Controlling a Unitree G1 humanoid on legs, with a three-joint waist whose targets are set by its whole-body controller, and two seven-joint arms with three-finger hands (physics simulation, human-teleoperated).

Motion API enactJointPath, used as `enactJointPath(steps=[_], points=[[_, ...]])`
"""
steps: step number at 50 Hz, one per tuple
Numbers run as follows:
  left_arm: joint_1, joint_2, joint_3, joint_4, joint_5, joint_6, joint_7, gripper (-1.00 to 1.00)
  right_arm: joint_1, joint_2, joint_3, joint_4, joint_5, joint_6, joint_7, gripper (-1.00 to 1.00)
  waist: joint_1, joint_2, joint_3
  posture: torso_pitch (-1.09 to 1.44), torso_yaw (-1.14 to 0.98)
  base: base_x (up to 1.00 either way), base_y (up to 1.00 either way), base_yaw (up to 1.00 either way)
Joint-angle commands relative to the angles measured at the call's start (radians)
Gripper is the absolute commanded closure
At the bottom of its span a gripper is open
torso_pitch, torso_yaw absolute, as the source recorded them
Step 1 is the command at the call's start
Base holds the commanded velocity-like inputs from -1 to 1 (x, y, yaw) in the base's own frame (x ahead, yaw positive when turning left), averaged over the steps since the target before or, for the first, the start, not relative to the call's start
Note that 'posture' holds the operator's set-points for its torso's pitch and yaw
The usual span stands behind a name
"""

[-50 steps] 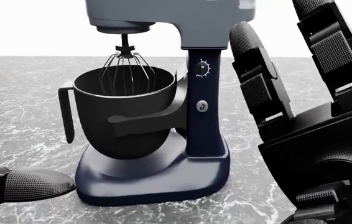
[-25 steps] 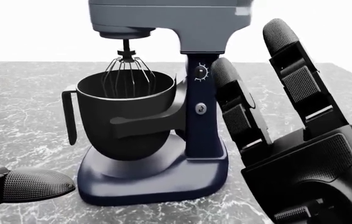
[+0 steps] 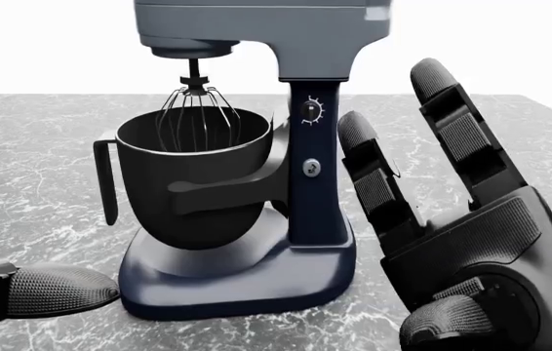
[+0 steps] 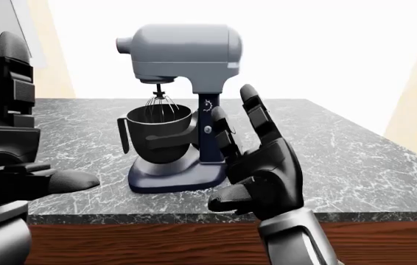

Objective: Open the stand mixer head.

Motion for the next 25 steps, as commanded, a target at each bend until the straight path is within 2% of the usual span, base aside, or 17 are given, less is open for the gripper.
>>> enactJointPath(steps=[1,9,25], points=[[-0.020,0.003,0.000,-0.007,0.002,-0.013,-0.001,-1.00,-0.021,-0.001,-0.009,0.005,-0.001,-0.020,0.010,-1.00,0.000,0.002,0.008,-0.54,0.00,0.00,0.00,0.00],[-0.015,0.001,-0.001,-0.007,0.002,-0.016,-0.002,-1.00,-0.025,0.005,-0.010,0.029,0.003,-0.022,0.003,-1.00,0.001,0.002,0.007,-0.54,0.00,0.00,0.00,0.00],[-0.013,-0.007,-0.002,-0.007,0.008,-0.010,-0.008,-1.00,0.017,0.037,0.038,0.026,-0.046,-0.004,0.040,-1.00,0.002,0.002,0.005,-0.54,0.00,0.00,0.00,0.00]])
